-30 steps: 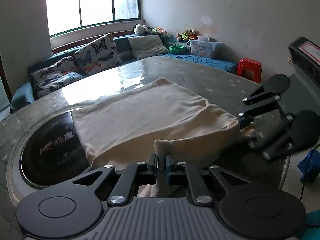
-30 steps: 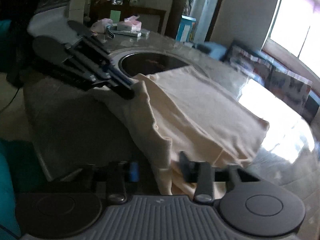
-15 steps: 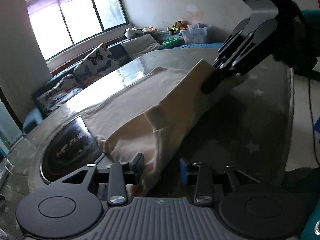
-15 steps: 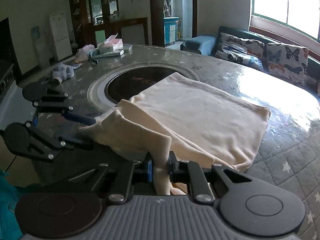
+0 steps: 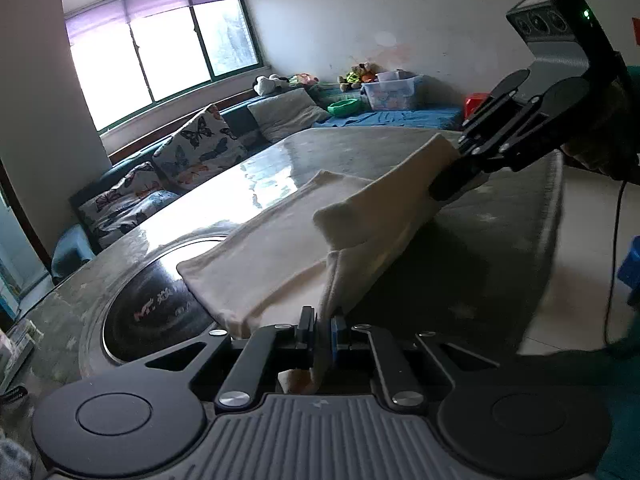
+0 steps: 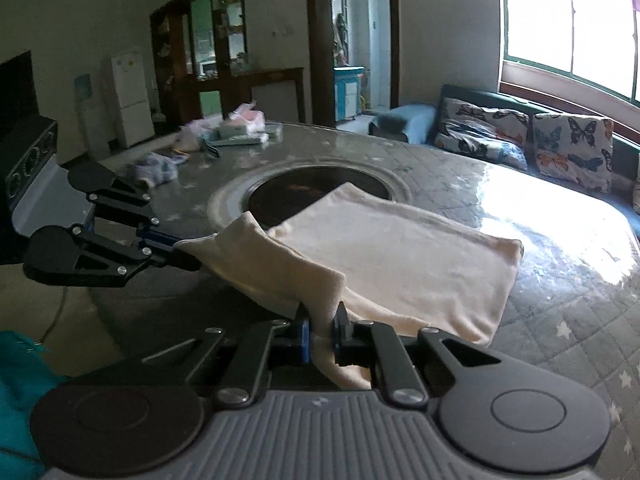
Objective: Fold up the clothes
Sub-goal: 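Lift the hem with both grippers and fold it toward the collar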
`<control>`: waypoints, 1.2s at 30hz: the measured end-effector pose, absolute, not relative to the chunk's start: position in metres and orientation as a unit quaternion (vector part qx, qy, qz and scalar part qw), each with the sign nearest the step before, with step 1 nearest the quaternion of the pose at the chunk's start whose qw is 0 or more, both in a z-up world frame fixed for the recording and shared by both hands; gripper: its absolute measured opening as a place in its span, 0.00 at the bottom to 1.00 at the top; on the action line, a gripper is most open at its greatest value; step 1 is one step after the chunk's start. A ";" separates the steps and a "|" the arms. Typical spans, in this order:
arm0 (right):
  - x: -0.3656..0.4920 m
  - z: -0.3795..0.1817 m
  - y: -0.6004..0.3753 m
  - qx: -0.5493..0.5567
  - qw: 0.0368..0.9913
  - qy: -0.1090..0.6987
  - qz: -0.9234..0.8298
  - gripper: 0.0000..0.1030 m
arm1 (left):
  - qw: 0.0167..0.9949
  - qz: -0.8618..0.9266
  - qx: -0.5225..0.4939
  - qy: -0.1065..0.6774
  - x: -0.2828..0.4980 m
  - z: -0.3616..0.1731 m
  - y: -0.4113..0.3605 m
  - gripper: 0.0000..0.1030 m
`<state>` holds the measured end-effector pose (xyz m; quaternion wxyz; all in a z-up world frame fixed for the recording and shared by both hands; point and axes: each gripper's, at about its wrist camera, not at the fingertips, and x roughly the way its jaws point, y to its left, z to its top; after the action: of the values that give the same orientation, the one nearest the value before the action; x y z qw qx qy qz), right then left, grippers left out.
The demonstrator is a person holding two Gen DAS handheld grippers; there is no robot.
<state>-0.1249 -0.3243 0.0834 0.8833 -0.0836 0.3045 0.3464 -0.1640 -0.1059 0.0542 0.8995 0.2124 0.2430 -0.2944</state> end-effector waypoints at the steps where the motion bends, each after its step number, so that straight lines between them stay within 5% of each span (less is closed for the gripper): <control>1: -0.134 0.086 -0.326 -0.082 0.880 0.306 0.354 0.09 | 0.898 -0.298 0.210 0.245 -0.172 0.059 -0.103 0.08; 9: -0.182 0.105 -0.325 -0.081 0.860 0.317 0.391 0.09 | 0.892 -0.317 0.195 0.257 -0.204 0.080 -0.091 0.08; 20: -0.089 0.119 -0.323 -0.068 0.875 0.322 0.356 0.09 | 0.907 -0.281 0.189 0.252 -0.097 0.079 -0.096 0.08; 28: 0.013 0.073 -0.312 -0.056 0.871 0.376 0.311 0.09 | 0.902 -0.242 0.170 0.315 0.005 0.034 -0.097 0.08; 36: 0.032 0.019 -0.307 -0.027 0.885 0.386 0.259 0.14 | 0.910 -0.211 0.137 0.328 0.026 0.016 -0.095 0.09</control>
<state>0.0323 -0.3069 0.0189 0.8851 -0.0272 0.3857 0.2588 0.0262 -0.0947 0.0156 0.9104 0.1366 0.3284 -0.2112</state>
